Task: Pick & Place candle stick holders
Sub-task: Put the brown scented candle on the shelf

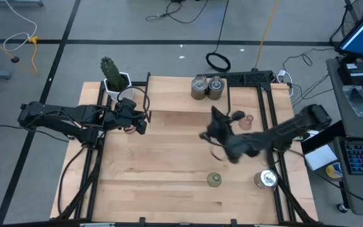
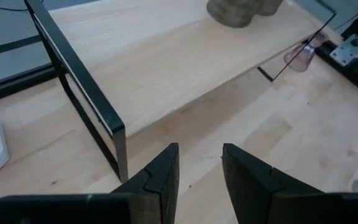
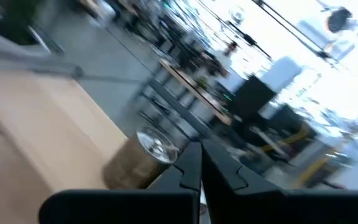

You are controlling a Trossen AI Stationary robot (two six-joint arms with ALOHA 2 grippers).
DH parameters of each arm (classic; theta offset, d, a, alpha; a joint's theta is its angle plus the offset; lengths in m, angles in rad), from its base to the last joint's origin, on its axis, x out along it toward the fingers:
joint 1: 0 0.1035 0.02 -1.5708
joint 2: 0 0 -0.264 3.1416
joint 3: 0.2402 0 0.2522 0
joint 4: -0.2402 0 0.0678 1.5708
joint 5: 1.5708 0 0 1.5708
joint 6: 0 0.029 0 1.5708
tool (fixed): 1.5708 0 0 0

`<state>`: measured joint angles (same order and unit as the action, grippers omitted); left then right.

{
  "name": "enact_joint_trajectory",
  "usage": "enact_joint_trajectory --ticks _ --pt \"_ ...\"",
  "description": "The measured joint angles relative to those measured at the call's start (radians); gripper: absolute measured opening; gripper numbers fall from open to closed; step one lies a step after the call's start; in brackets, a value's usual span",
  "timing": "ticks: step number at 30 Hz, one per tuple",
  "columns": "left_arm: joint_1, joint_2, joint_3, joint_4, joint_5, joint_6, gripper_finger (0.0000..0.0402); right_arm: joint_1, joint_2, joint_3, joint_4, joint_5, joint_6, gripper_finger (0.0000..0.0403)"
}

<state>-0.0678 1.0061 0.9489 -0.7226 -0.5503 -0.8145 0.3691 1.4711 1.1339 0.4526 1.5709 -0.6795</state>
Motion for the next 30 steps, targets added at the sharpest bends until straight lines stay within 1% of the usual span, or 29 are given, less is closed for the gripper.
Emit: enact_joint_trajectory --ticks 5,8,14,17,21,30 --pt "0.0 0.002 0.0 0.042 -0.003 0.001 0.0122 0.156 -0.115 0.0 0.008 0.0 0.009 0.0" --pt "0.0 0.002 0.0 0.047 -0.003 0.001 0.0122 0.226 -0.165 0.0 0.01 0.001 0.0 0.0" --pt "0.0 0.002 0.0 0.047 -0.013 0.0 0.0122 0.362 -0.223 -0.03 0.008 0.0 -0.04 0.0" --pt "0.0 0.002 0.0 0.047 -0.018 -0.004 0.0122 0.427 -0.243 -0.043 0.008 0.0 -0.034 0.0" --pt "0.0 0.002 0.0 0.047 -0.027 -0.034 0.0122 0.51 -0.267 -0.048 0.007 0.0 0.034 0.0" --pt "0.0 0.002 0.0 0.047 -0.035 -0.069 0.0122 0.699 -0.283 -0.048 0.007 0.0 0.25 0.0"
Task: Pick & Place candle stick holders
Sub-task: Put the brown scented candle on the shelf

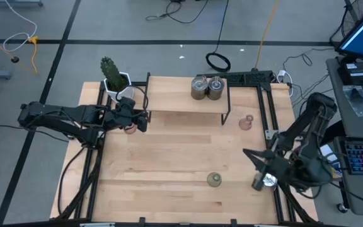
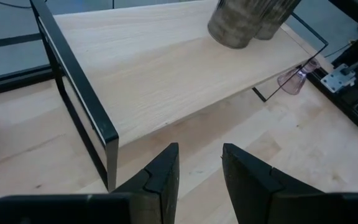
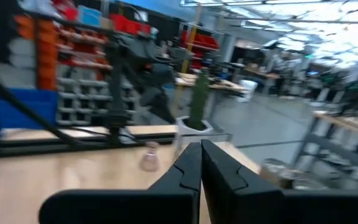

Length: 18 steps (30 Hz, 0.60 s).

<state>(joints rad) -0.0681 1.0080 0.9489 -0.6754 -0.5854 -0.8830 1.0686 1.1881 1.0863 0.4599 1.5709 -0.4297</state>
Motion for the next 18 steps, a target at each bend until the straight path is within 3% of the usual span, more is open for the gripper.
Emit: enact_joint_trajectory --ticks 6,12,18 --pt "0.0 0.0 0.0 0.0 0.0 -0.011 0.0122 0.107 -0.001 -0.022 -0.005 0.0 0.121 0.0" --pt "0.0 0.0 0.0 0.0 0.0 -0.022 0.0122 0.131 -0.001 -0.156 0.015 -0.001 0.298 0.0" --pt "0.0 0.0 0.0 0.0 0.008 -0.043 0.0122 0.136 -0.002 -0.296 0.22 0.0 0.365 0.0"
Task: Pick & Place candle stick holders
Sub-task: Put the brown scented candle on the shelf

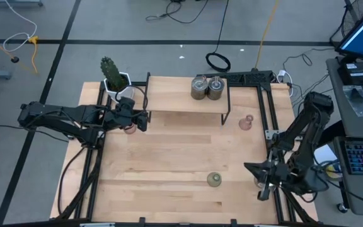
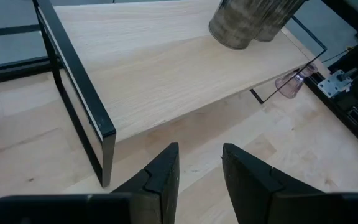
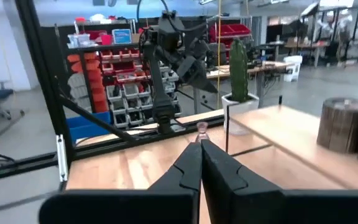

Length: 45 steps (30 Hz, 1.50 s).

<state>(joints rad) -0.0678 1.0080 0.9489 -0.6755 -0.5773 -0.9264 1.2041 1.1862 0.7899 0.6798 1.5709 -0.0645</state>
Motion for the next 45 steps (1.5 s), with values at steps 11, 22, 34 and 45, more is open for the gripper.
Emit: enact_joint_trajectory --ticks 11,22,34,45 --pt "0.0 0.0 0.0 0.0 0.001 -0.019 0.0122 -0.032 -0.001 -0.112 0.312 0.0 -0.137 0.0" --pt "0.0 0.0 0.0 0.0 0.001 -0.012 0.0122 -0.055 -0.001 -0.125 0.432 -0.003 -0.186 0.0" --pt "0.0 0.0 0.0 0.0 0.0 0.0 0.0122 -0.151 -0.003 -0.033 0.413 -0.193 -0.45 0.0" --pt "0.0 0.0 0.0 0.0 0.001 0.035 0.0122 -0.464 -0.05 0.125 -0.389 -0.76 0.026 0.0"
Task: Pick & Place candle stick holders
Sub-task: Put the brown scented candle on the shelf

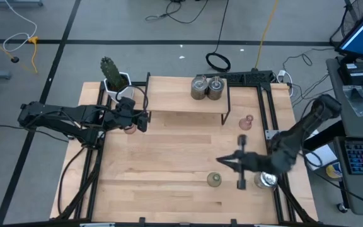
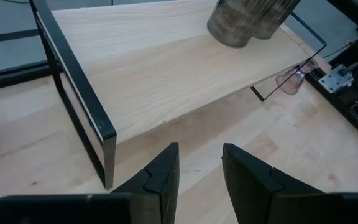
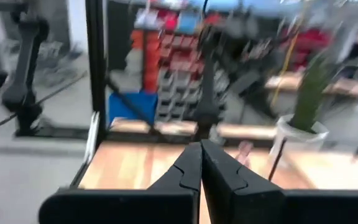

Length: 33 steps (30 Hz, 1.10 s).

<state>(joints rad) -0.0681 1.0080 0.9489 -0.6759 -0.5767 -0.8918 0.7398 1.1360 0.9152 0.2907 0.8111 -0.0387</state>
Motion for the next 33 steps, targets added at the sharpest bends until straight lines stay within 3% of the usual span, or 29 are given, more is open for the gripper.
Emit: enact_joint_trajectory --ticks 6,10,13,22,28,33 --pt "0.0 0.0 0.0 0.0 0.0 0.025 0.0122 -0.183 -0.009 0.119 -0.367 -0.328 0.237 0.0" --pt "0.0 0.0 0.0 0.0 0.0 0.039 0.0122 -0.257 0.009 0.219 -0.729 -0.509 0.457 0.0" --pt "0.0 0.0 0.0 0.0 0.0 0.052 0.0122 -0.28 0.03 0.283 -0.991 -0.638 0.618 0.0" --pt "0.0 0.0 0.0 0.0 0.0 0.06 0.0122 -0.255 0.047 0.307 -1.45 -1.101 1.11 0.0" --pt "0.0 0.0 0.0 -0.001 -0.001 0.06 0.0122 -0.172 0.047 0.307 -1.725 -1.198 1.348 0.0" --pt "0.0 0.0 0.0 -0.001 -0.001 0.06 0.0122 -0.082 0.046 0.307 -1.765 -1.208 1.441 0.0"
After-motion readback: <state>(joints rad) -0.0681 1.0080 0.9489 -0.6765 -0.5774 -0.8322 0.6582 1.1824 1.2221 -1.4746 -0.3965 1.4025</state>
